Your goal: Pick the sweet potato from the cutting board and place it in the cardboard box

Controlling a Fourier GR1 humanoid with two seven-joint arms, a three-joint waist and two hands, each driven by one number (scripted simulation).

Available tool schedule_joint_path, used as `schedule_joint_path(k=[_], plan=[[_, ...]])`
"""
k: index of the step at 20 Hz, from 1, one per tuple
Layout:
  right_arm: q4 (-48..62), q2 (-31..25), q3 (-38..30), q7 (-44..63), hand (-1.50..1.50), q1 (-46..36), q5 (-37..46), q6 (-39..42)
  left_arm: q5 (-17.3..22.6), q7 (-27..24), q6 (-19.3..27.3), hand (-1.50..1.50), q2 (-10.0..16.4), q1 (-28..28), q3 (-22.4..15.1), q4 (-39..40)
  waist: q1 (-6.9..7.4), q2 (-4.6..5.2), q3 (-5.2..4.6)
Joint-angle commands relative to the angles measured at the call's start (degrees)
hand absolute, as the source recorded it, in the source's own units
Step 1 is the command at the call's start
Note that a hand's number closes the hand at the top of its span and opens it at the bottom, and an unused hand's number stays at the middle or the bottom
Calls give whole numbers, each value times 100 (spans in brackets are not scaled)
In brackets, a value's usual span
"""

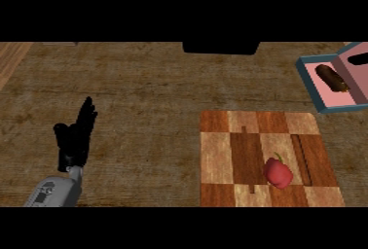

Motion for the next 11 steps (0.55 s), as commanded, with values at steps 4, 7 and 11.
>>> schedule_joint_path(k=[4, 7, 11], plan=[[-592, 230, -842, -2028, -150, 195, -1267, -809, -18, 65, -1, 0, 2, 153, -2, -111, -32, -37, 18], [-903, 462, -1275, -2710, -150, 314, -2002, -894, 36, 152, -10, 0, 123, 37, 182, -92, -149, -81, 5], [-1334, 467, -1565, -3331, -150, 633, -2699, -808, -13, 195, -14, 0, 71, -42, 225, 39, -248, -105, -13]])
